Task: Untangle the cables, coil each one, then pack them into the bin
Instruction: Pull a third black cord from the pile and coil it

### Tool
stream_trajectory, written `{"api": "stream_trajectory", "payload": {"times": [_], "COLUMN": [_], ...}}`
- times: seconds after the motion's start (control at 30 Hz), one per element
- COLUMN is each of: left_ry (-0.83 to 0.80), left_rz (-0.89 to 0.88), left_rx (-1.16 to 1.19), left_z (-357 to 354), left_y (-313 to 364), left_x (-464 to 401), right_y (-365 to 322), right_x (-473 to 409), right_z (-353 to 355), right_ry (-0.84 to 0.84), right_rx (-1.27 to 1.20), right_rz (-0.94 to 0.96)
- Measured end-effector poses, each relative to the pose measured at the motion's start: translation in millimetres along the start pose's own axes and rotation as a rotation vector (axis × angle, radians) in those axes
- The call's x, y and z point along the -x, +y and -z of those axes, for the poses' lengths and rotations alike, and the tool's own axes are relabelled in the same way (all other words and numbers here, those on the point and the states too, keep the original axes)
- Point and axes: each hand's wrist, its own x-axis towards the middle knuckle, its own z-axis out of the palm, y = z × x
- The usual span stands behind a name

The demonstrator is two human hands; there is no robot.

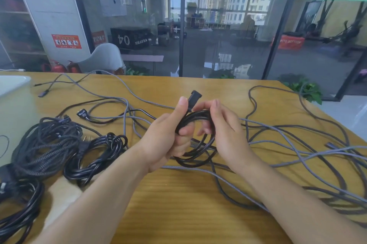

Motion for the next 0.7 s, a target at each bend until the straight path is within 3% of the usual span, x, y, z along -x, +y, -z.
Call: {"api": "stream_trajectory", "payload": {"times": [0.27, 0.47, 0.7], "left_ry": [-0.051, -0.076, -0.081], "left_rz": [-0.002, -0.023, -0.05], "left_rx": [-0.151, -0.197, -0.168], "left_z": [-2.7, -4.5, -10.7], "left_y": [-2.9, -8.0, -5.3], "left_x": [-2.9, -4.5, -0.7], "right_y": [-8.1, -2.2, -2.1], "right_x": [-0.5, -5.1, -6.5], "right_z": [0.7, 2.7, 2.2], "right_ry": [0.052, 0.107, 0.125], "right_rx": [-0.03, 0.011, 0.017], "right_rz": [-0.124, -0.016, -0.023]}}
